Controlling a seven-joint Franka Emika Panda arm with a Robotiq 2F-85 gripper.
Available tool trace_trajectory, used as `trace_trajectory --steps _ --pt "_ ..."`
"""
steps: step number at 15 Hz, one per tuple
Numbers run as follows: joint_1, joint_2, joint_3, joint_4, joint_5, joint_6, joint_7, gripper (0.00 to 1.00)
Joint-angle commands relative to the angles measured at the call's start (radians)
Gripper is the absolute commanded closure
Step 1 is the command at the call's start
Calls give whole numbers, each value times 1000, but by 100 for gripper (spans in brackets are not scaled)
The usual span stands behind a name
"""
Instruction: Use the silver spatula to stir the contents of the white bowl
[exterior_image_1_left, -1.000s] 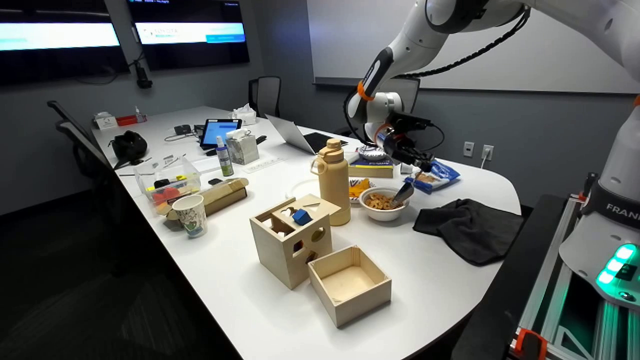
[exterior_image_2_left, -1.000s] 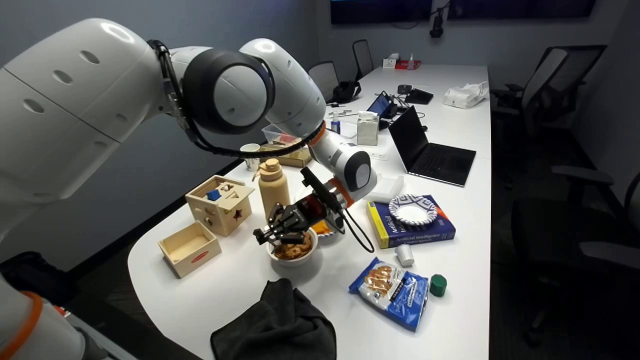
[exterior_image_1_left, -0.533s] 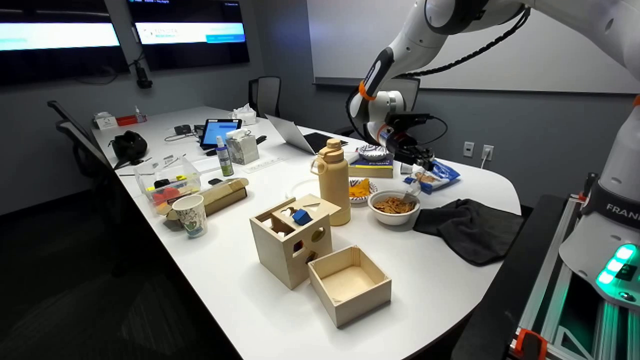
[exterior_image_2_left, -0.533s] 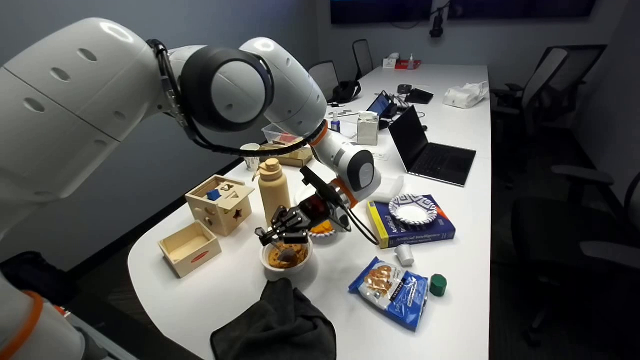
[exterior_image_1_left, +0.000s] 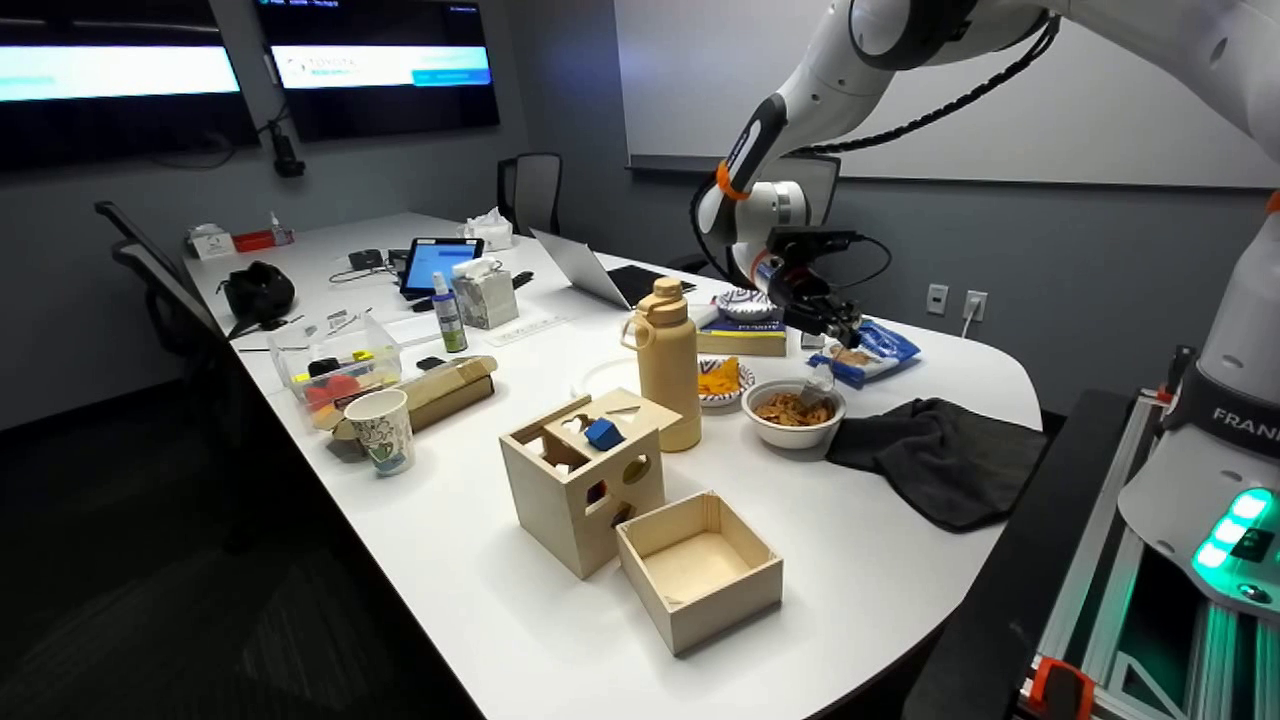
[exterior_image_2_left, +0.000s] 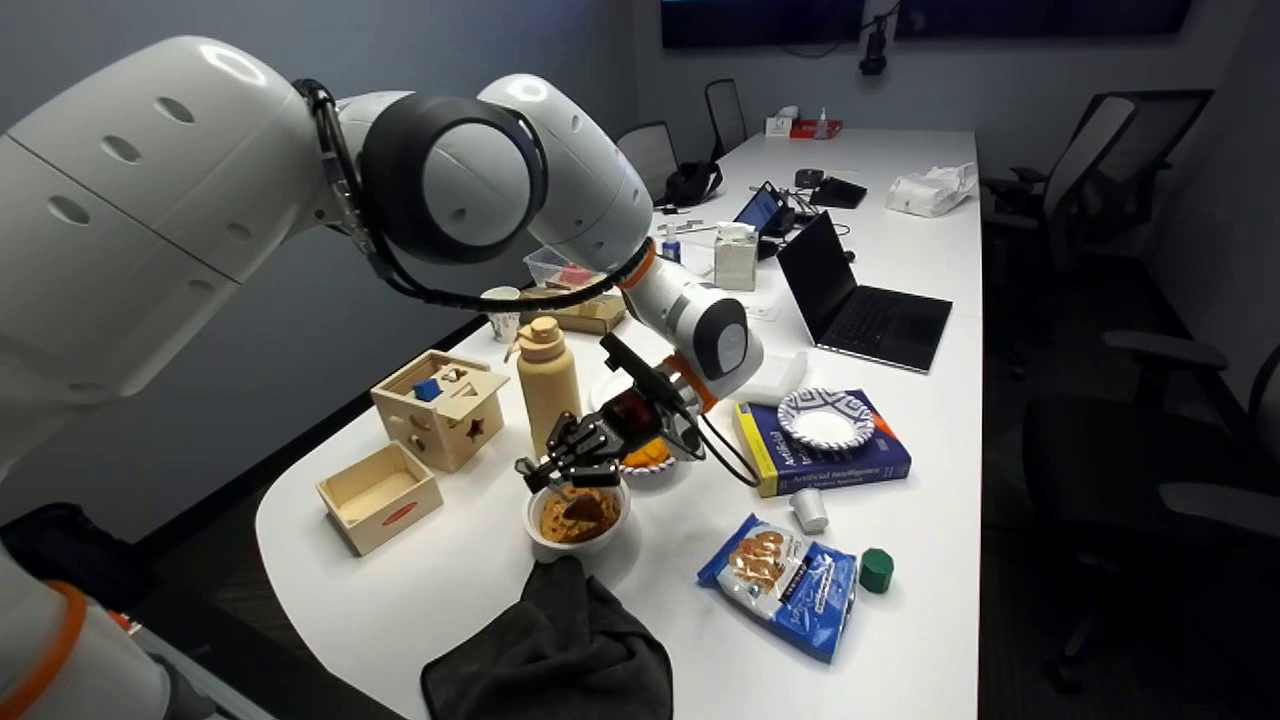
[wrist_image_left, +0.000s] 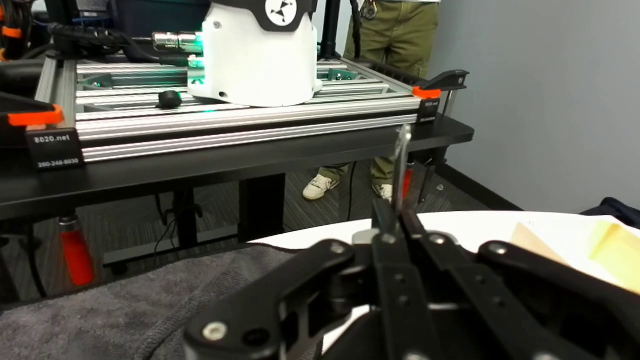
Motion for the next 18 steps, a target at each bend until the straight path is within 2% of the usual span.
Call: trace_trajectory --steps 1,7,11,15,18 --pt "-17 7 30 16 13 -8 -97 99" --pt "-26 30 60 38 -12 -66 -234 99" --pt "-27 52 58 53 -25 -144 -257 99" --pt "-20 76 25 66 -3 -196 -175 99" --pt "-13 84 2 75 11 -185 -109 99"
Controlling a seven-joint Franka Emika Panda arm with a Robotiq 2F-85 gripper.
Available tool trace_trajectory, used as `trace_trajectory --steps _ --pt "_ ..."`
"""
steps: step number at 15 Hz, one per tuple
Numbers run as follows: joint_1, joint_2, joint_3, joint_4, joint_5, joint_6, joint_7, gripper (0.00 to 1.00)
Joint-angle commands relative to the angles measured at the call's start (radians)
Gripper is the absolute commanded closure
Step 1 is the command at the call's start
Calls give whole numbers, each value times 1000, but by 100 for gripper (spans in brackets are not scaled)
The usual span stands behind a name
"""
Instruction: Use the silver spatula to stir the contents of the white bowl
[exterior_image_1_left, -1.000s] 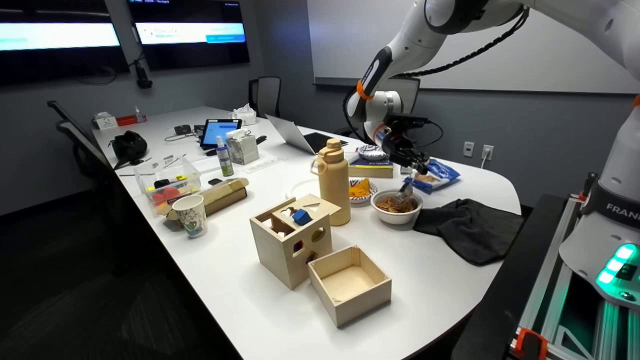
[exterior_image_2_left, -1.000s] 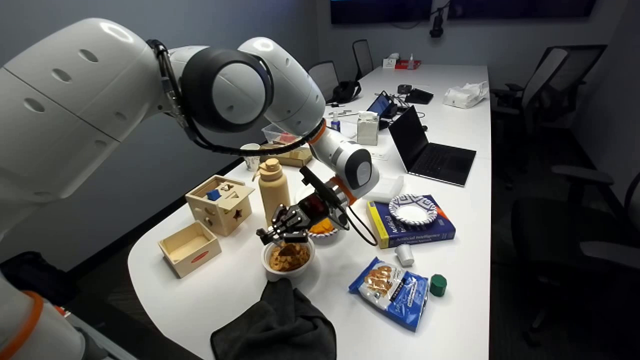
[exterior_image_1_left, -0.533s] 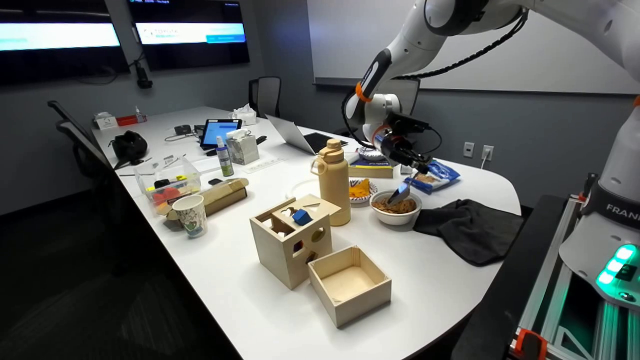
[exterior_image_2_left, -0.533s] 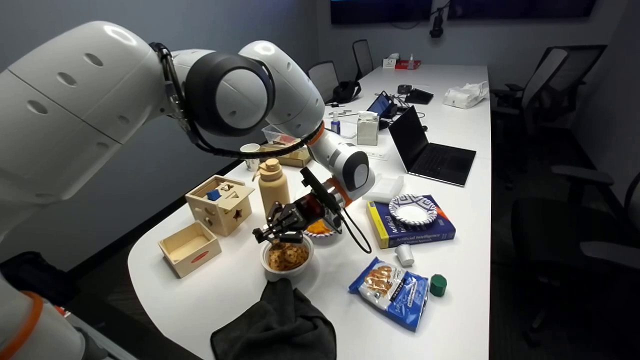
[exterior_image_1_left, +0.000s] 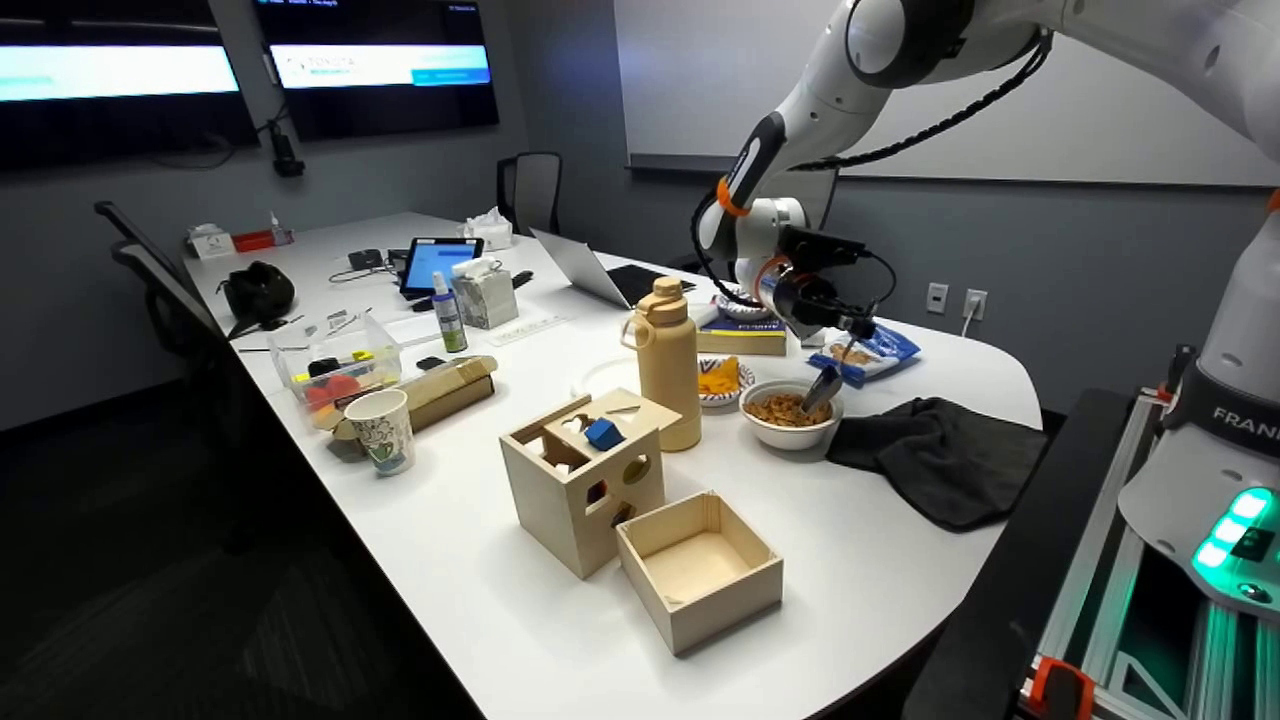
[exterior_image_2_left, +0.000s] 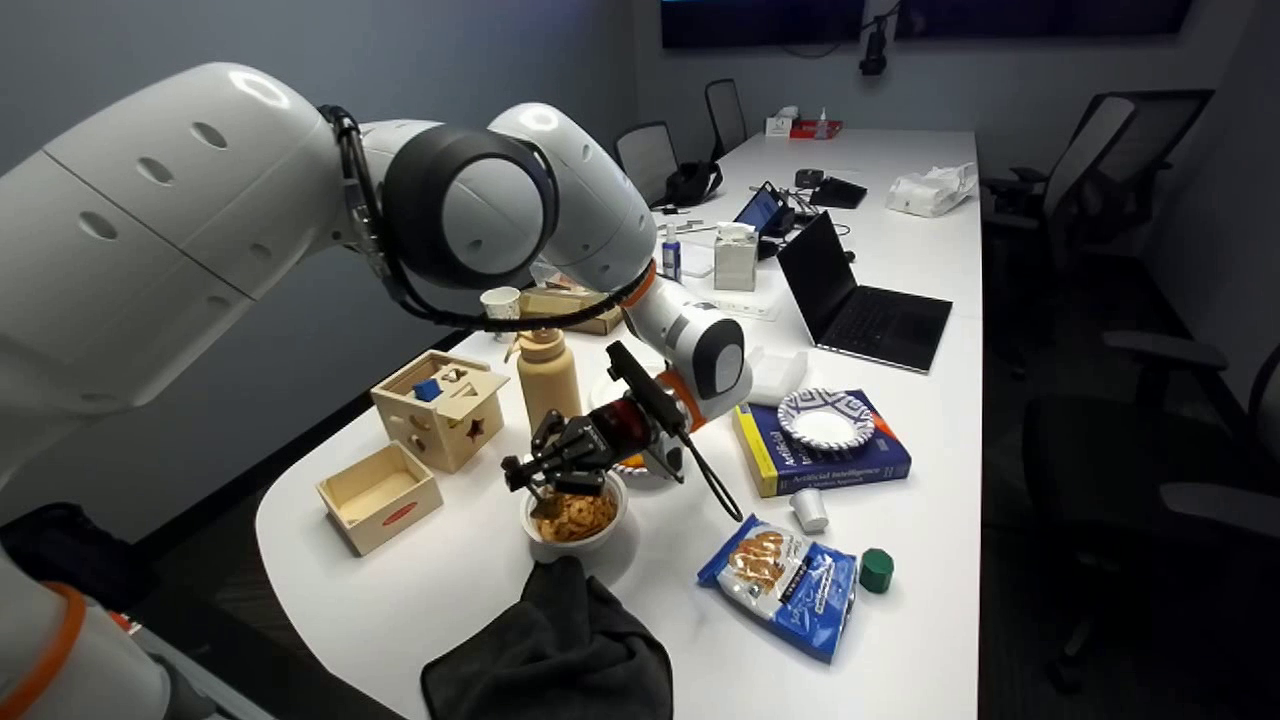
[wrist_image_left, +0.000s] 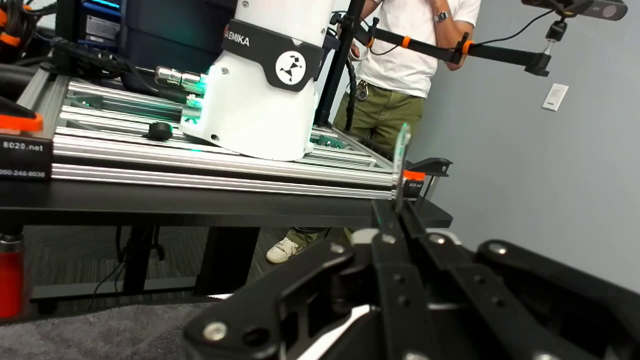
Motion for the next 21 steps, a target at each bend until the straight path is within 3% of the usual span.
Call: trace_trajectory --steps 1,9,15,21 --pt "3 30 -21 53 21 -25 85 99" --pt "21 14 -35 55 29 87 192 99" --pt "4 7 9 53 28 136 96 99" --pt "-17 42 40 91 8 44 -24 99"
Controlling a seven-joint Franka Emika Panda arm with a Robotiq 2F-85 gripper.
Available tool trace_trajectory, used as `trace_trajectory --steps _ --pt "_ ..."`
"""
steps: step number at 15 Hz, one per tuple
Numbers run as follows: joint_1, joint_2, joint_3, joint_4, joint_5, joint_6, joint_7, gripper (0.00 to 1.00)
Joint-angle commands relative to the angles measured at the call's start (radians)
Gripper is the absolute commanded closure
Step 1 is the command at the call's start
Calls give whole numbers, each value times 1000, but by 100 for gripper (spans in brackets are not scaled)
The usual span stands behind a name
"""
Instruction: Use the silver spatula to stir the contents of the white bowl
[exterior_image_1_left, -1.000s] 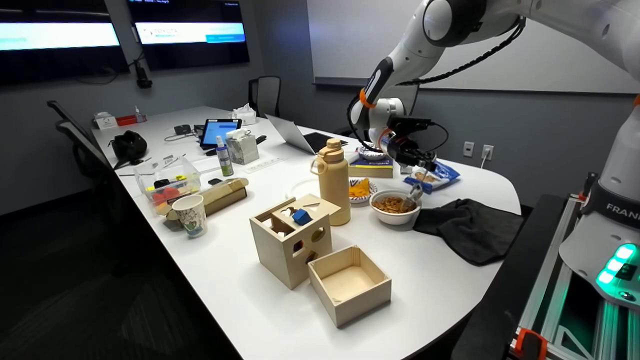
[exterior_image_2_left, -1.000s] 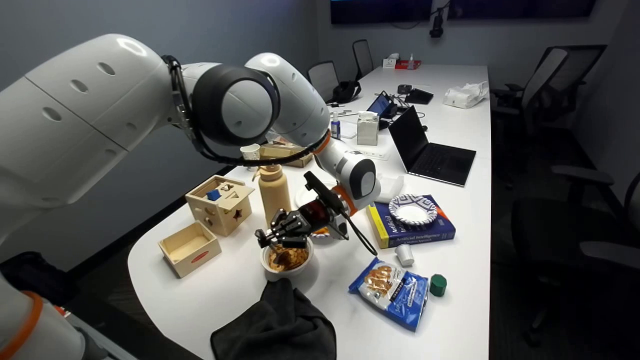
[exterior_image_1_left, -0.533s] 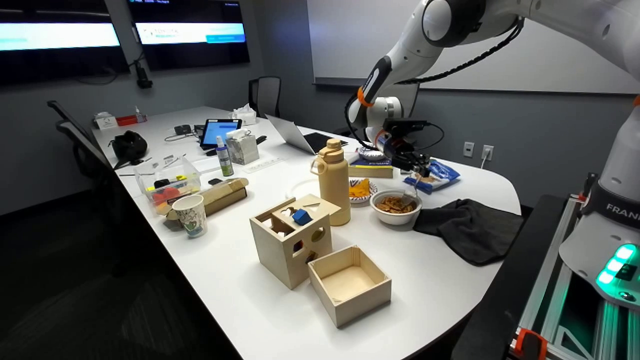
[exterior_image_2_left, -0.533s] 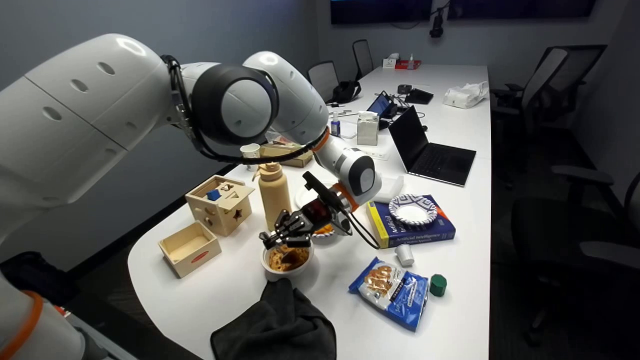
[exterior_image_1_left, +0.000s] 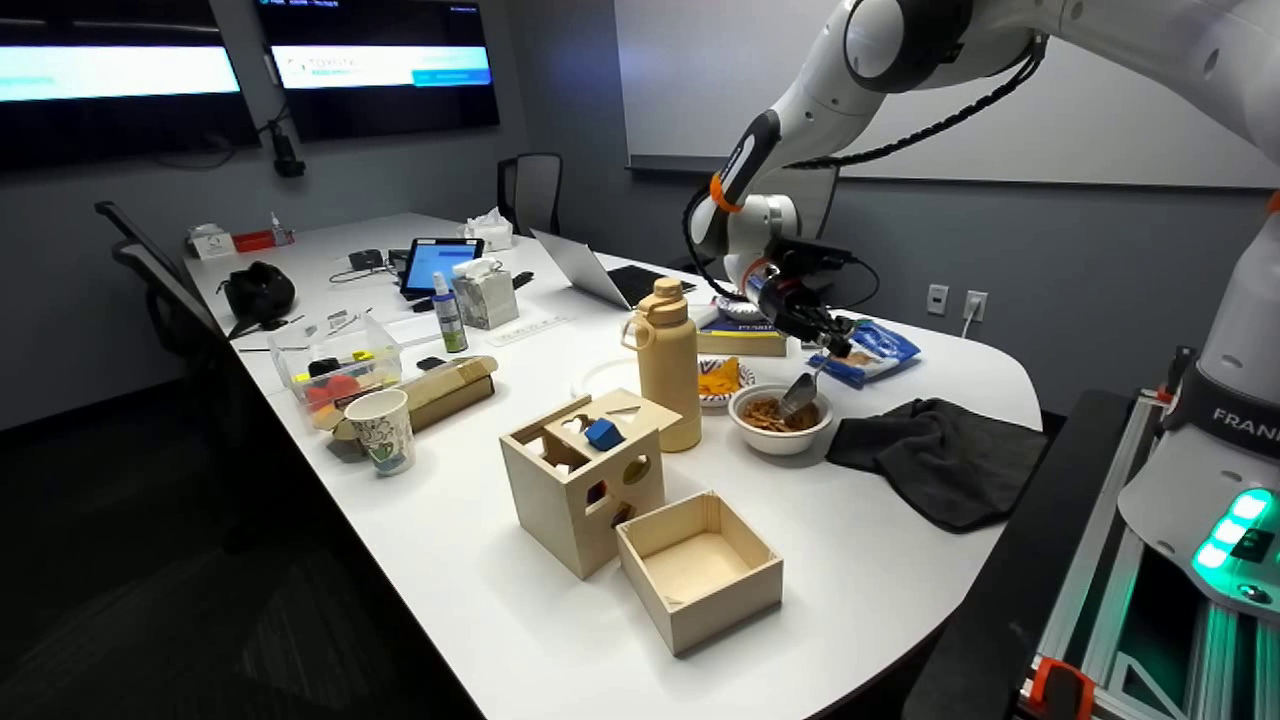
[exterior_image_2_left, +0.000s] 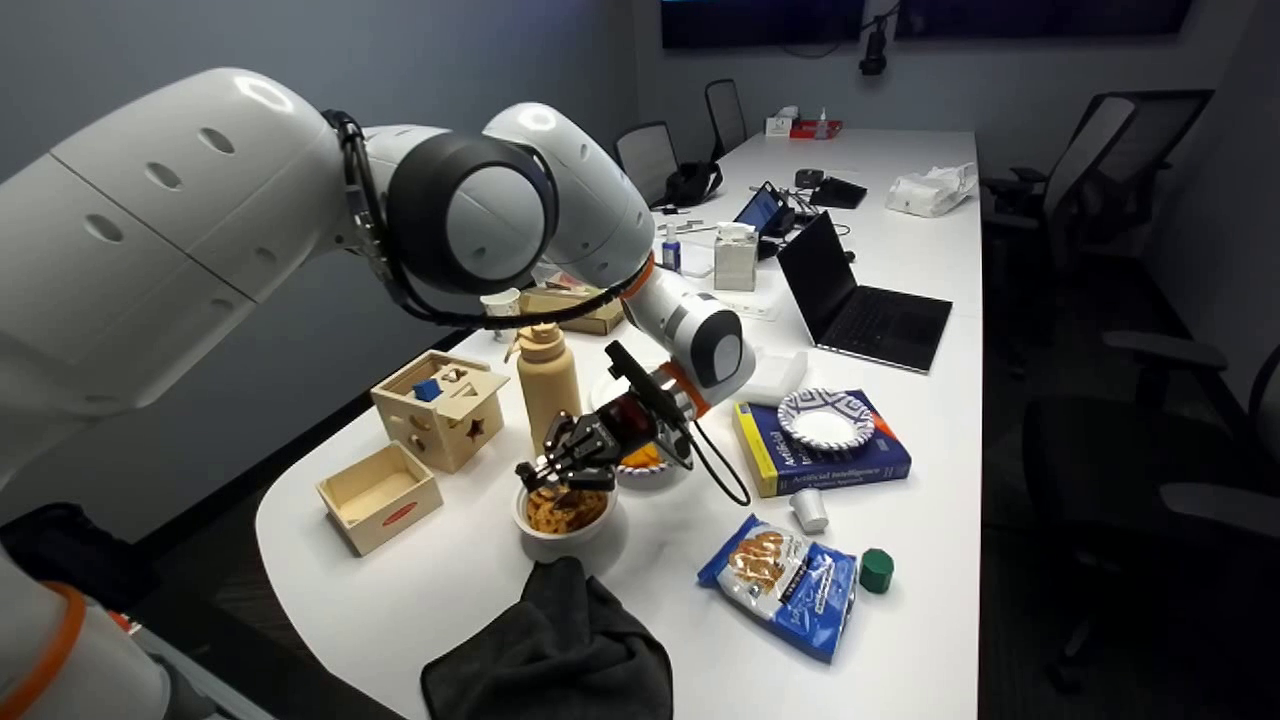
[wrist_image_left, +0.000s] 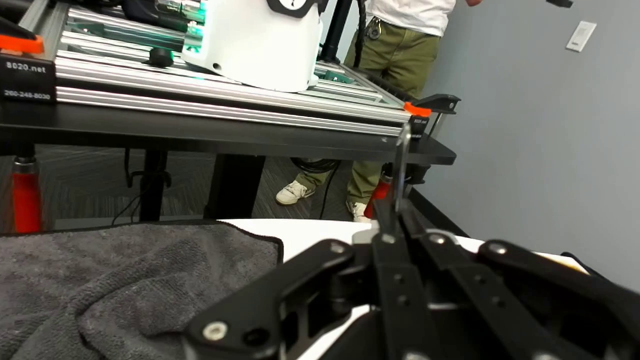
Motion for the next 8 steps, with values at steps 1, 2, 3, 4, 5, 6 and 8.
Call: trace_trajectory --steps 1,2,3,4,5,6,8 --pt "-20 39 22 50 -10 -98 -53 99" --pt "-19 50 21 60 -13 -127 -53 99" --pt "-15 61 17 71 -13 -154 -39 99" --pt "-11 65 9 71 -7 -169 -18 99" --pt "-8 71 0 76 1 -178 4 99" --pt "-3 73 -10 76 10 -175 34 99" --pt "2 74 -26 76 21 -161 87 99"
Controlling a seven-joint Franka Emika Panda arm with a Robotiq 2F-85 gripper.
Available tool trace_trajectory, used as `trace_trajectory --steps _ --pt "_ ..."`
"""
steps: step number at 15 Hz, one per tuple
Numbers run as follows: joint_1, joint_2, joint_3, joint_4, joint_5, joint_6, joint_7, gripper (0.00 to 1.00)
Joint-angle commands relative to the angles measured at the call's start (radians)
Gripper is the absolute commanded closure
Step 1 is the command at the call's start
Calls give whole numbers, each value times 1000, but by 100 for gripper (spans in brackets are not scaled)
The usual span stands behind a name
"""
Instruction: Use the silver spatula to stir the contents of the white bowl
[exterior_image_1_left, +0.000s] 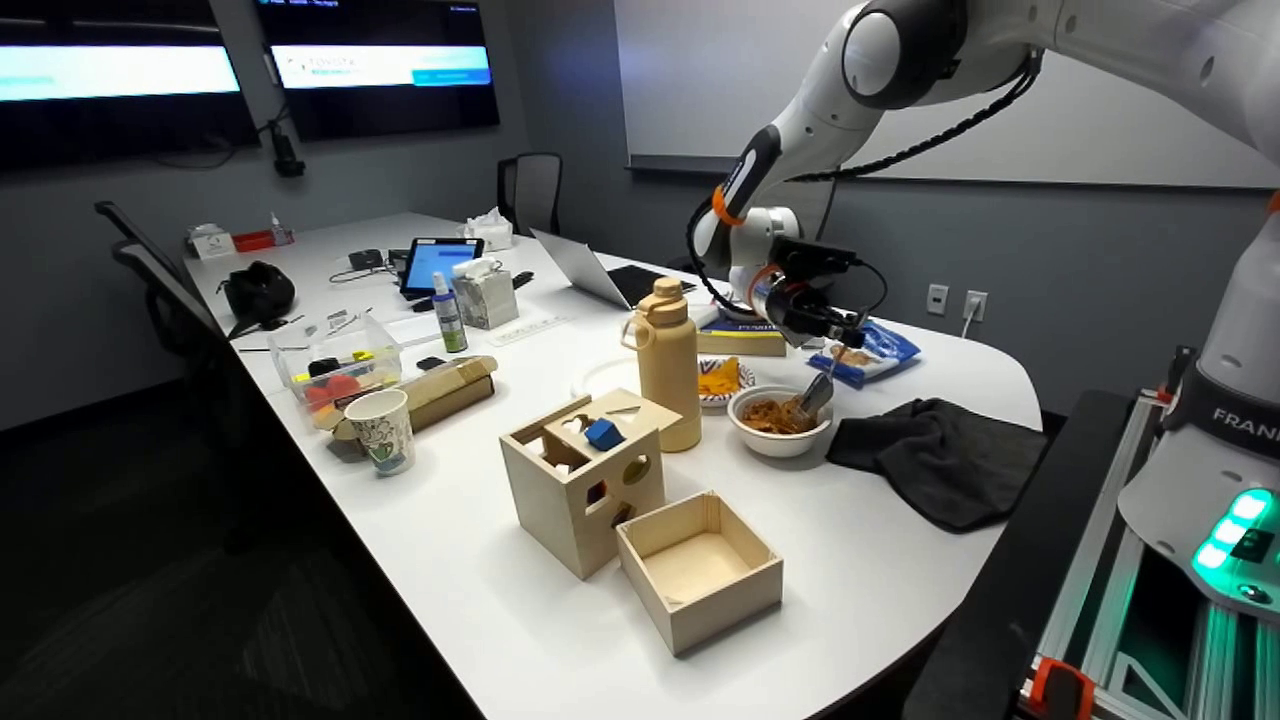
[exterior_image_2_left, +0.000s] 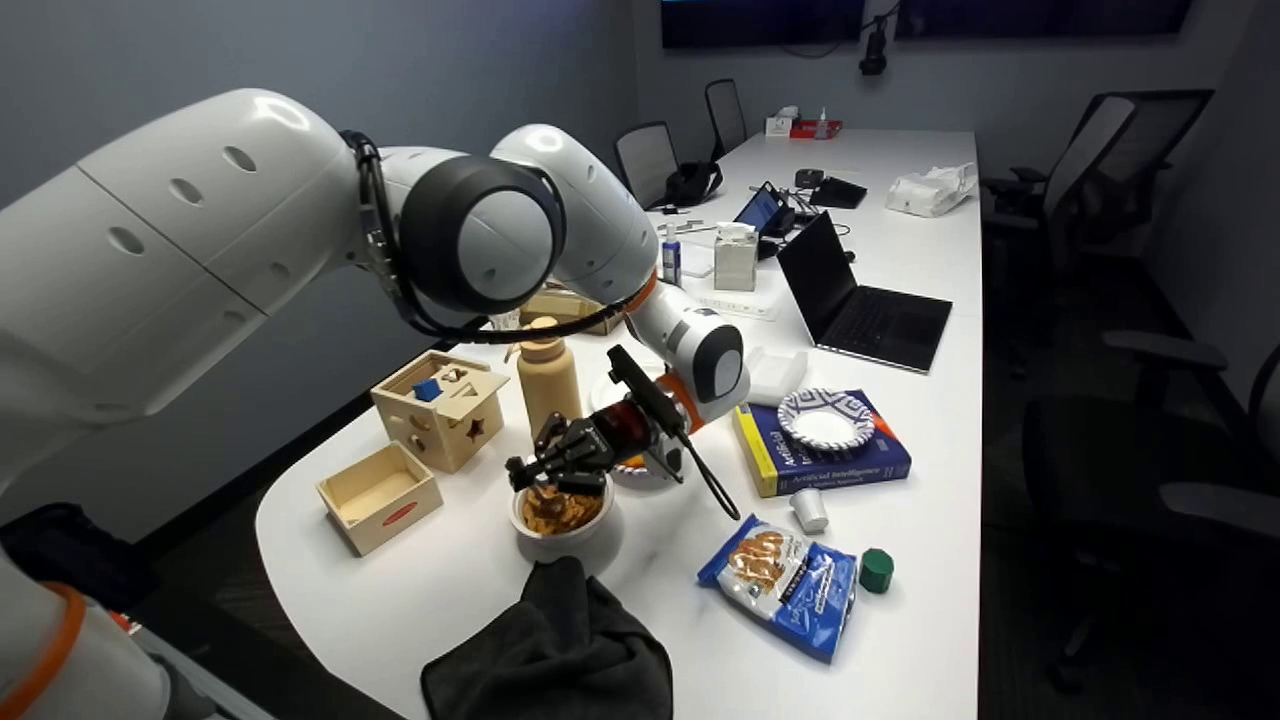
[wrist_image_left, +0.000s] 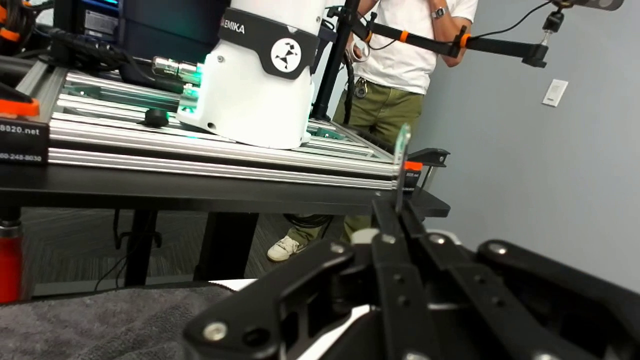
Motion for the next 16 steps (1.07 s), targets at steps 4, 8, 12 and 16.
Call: trace_trajectory --steps 4,8,12,16 --pt "12 14 -43 43 33 19 140 99" --pt "10 3 -45 52 38 78 159 99" --pt "6 -14 -43 50 30 100 156 99" --pt "3 -71 -51 2 20 103 144 99"
